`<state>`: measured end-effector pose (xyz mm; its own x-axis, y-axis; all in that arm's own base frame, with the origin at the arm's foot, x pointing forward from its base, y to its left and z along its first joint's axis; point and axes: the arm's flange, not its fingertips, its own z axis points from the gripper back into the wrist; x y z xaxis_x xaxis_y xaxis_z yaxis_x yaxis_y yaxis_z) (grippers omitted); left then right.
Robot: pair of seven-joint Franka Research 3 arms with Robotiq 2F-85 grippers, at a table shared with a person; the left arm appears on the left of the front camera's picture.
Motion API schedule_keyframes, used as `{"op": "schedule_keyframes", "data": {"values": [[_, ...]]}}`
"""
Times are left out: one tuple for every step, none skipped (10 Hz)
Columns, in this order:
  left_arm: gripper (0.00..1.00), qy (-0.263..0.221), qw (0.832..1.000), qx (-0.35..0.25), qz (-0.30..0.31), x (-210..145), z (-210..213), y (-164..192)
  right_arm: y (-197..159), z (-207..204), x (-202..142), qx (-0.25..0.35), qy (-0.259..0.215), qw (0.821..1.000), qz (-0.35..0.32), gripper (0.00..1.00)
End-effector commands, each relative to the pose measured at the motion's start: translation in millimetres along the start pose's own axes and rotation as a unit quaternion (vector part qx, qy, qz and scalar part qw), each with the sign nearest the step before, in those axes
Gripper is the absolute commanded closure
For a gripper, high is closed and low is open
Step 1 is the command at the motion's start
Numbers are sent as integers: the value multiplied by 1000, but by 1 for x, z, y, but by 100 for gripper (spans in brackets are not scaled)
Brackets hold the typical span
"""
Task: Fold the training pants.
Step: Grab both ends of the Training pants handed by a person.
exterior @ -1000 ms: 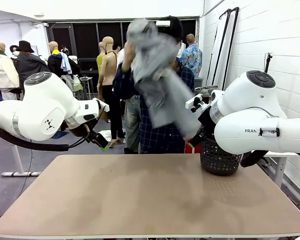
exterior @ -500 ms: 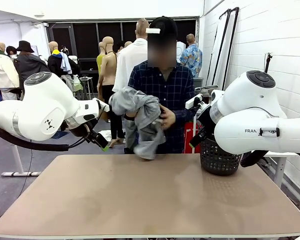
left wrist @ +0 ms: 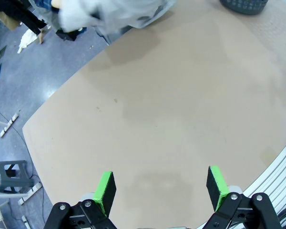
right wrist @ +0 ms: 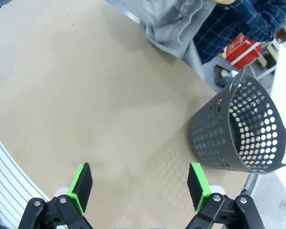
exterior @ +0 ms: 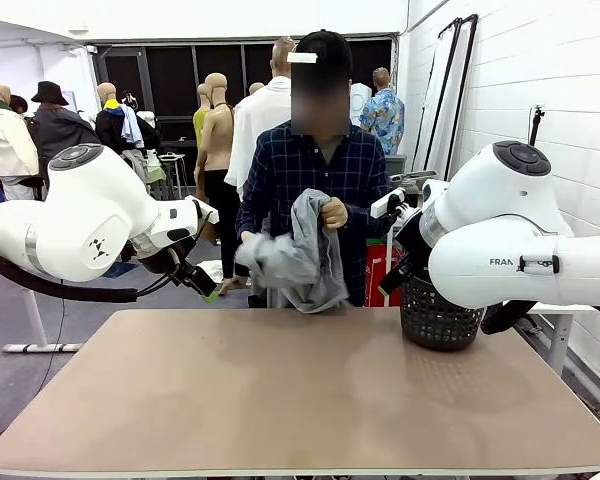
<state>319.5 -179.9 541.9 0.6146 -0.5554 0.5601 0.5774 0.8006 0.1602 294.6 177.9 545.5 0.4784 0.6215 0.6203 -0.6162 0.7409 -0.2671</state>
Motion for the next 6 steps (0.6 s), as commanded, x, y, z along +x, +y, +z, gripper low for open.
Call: {"op": "schedule_keyframes", "data": {"values": [[0, 2, 1000, -2, -5, -1, 0, 0, 0, 0, 0, -1, 0, 1000, 1, 0], [0, 2, 1000, -2, -5, -1, 0, 0, 0, 0, 0, -1, 0, 1000, 1, 0], [0, 2, 1000, -2, -5, -1, 0, 0, 0, 0, 0, -1, 0, 1000, 1, 0], [0, 2, 1000, -2, -5, -1, 0, 0, 0, 0, 0, -1, 0, 1000, 1, 0], [0, 2, 1000, -2, -5, -1, 0, 0, 0, 0, 0, -1, 0, 1000, 1, 0], [0, 2, 1000, -2, -5, -1, 0, 0, 0, 0, 0, -1, 0, 1000, 1, 0]]}}
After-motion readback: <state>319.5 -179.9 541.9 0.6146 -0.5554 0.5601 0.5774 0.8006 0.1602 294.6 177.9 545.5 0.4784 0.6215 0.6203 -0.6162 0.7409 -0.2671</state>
